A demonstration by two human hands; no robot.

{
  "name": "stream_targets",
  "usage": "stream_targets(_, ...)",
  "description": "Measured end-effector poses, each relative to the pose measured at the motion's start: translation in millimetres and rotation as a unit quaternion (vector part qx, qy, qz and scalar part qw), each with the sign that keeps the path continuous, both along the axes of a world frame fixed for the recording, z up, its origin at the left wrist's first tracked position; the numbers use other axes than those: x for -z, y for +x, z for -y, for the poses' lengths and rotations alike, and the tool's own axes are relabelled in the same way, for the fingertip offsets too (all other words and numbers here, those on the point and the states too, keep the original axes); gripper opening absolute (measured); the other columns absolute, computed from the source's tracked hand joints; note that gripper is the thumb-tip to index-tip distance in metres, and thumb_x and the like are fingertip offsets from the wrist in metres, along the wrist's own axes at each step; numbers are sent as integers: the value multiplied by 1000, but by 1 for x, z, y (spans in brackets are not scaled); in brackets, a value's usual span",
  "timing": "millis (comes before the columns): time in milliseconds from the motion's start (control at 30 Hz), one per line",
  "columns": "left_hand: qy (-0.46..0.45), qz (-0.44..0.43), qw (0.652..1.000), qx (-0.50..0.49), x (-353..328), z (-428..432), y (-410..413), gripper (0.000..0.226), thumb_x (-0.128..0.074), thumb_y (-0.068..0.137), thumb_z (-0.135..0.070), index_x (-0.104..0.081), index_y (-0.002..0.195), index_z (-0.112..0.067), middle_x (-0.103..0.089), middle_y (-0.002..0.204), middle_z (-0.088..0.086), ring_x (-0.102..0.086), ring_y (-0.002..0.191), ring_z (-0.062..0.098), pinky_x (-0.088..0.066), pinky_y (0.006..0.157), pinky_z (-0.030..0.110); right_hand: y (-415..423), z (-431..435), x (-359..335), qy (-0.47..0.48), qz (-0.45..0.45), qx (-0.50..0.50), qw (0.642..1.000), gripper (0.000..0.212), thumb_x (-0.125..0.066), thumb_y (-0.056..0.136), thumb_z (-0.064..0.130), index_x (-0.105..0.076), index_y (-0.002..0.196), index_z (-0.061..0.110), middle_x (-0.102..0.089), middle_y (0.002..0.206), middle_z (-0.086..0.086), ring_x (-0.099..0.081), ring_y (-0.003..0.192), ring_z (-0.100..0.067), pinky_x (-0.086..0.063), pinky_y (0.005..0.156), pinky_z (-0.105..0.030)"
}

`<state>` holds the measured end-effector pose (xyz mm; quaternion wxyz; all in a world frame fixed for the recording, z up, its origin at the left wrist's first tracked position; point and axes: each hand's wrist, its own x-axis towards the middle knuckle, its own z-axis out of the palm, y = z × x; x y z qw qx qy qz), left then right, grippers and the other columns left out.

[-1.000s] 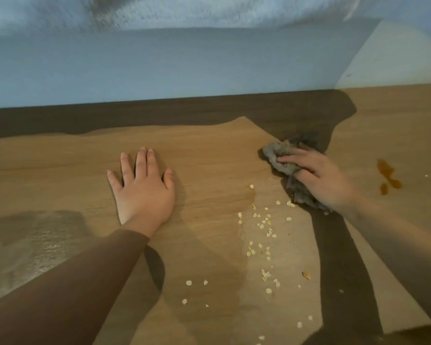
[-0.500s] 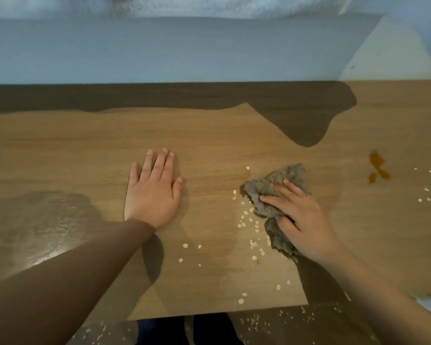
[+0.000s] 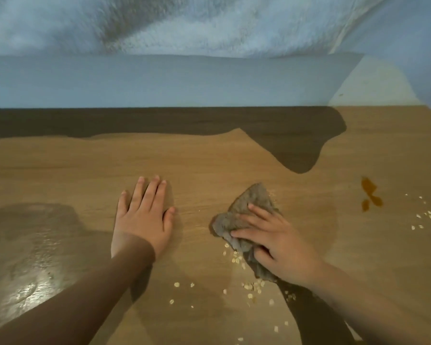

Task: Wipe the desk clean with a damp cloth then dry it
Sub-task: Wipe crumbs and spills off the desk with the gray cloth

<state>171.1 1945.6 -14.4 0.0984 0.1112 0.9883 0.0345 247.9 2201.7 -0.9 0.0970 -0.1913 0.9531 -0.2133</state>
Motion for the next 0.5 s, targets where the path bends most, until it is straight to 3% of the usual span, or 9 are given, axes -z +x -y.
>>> stream_targets(100,5,-12,1000,0,1,-2,0,77,17,75,-50,10,147,-22,21,147,-12,17,141,14,6,116,40,-38,-36,2,9,-17,51,999,46,-36,82,29,-58,122,30,-49,138,4,-27,137,-19,-22,111,-50)
stream_targets(200,6,-22,1000,-6,3,-3,0,76,15,77,-50,7,148,-22,15,150,-11,15,142,13,6,116,39,-93,-31,4,44,-23,219,974,45,-43,90,20,-47,133,32,-36,148,2,-19,141,-22,-16,114,-41)
stream_targets(267,4,-25,1000,-5,4,-3,0,77,15,77,-50,6,148,-22,10,154,-9,14,142,13,6,116,39,-102,-11,5,53,-12,259,964,47,-42,91,22,-42,136,35,-30,151,5,-14,142,-20,-13,113,-42)
stream_targets(400,9,-30,999,5,5,-2,-1,77,15,78,-51,5,148,-22,8,156,-7,13,142,14,6,115,39,-39,14,4,32,-44,65,996,47,-31,86,33,-50,129,37,-39,144,11,-16,141,-17,-12,114,-52)
stream_targets(500,22,-37,999,15,4,0,1,75,11,81,-50,0,149,-20,4,156,-6,10,143,15,5,115,39,5,13,0,0,31,-33,999,52,-23,84,41,-45,131,43,-21,145,23,1,140,-5,0,113,-39)
